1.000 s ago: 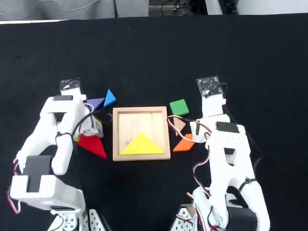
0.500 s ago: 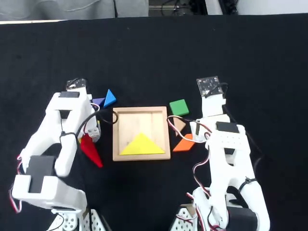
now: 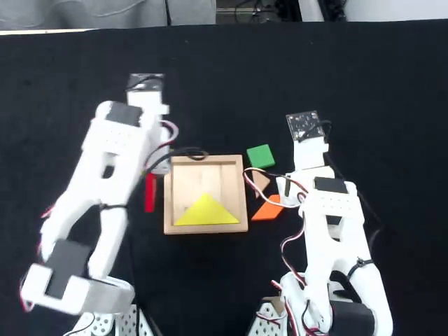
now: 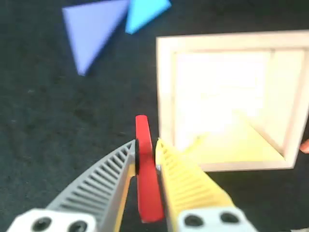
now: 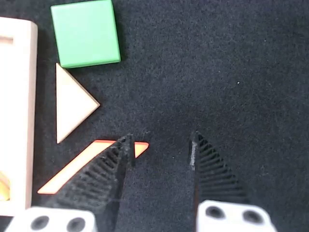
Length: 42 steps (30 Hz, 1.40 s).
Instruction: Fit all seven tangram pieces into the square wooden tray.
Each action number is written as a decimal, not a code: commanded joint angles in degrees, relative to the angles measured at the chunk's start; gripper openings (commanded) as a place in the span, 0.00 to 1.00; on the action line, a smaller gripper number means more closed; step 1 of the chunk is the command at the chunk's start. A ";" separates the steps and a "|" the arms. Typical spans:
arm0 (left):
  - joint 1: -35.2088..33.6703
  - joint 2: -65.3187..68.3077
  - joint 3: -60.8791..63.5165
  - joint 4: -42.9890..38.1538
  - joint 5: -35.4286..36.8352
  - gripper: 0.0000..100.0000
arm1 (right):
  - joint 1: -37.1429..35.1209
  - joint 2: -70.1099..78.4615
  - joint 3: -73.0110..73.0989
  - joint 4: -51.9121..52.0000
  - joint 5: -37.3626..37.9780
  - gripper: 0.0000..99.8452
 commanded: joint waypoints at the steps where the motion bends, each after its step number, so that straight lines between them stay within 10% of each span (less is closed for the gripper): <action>1: 3.38 8.62 -12.44 5.19 2.64 0.07 | -0.35 -2.59 -2.51 -0.70 0.62 0.19; 8: 7.52 13.89 -26.33 15.47 2.99 0.07 | -0.44 -2.59 -2.51 -0.79 2.55 0.19; 42: 7.52 36.04 -33.54 15.21 3.08 0.07 | -0.62 -2.24 -2.51 -0.97 4.48 0.19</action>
